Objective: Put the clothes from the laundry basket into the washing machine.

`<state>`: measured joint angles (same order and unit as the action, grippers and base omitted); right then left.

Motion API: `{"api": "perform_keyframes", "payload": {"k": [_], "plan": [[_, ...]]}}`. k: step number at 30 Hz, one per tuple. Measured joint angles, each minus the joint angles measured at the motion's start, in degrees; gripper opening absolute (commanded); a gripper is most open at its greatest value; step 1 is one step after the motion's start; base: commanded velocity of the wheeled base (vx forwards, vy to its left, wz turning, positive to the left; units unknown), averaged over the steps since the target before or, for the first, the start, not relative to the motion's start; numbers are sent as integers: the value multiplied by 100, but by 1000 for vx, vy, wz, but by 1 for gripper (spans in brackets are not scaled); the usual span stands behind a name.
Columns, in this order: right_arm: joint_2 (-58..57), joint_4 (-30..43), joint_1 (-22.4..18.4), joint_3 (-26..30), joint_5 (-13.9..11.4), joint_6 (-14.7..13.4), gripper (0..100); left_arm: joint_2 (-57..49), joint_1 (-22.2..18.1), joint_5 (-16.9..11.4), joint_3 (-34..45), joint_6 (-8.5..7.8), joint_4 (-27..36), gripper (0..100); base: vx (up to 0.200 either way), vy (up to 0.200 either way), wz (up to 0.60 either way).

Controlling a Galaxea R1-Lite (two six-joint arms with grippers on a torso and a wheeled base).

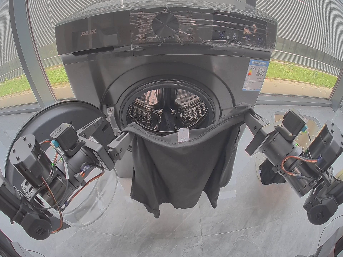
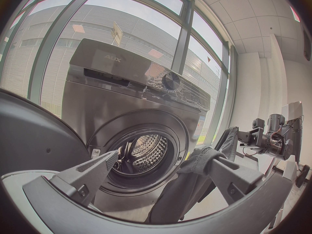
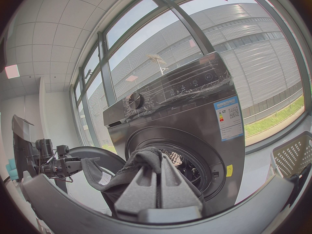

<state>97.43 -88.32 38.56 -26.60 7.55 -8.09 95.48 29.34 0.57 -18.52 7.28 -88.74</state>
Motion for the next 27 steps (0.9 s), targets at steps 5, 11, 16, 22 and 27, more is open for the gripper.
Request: {"api": "perform_keyframes", "payload": {"k": [5,11,16,22,27], "plan": [[37,0,-56,1,22,0,0,17,12,-22,215,-6,9,100,0,0,0],[124,2,-257,-16,26,-6,0,41,21,-546,566,-116,2,100,0,0,0],[179,2,-383,-38,33,-17,0,50,0,-713,772,-217,0,100,0,0,0],[211,2,-433,-46,30,-17,0,55,-18,-809,931,-312,-2,100,0,0,0],[249,2,-513,-68,37,-22,0,55,-35,-840,1009,-318,-2,100,0,0,0]]}}
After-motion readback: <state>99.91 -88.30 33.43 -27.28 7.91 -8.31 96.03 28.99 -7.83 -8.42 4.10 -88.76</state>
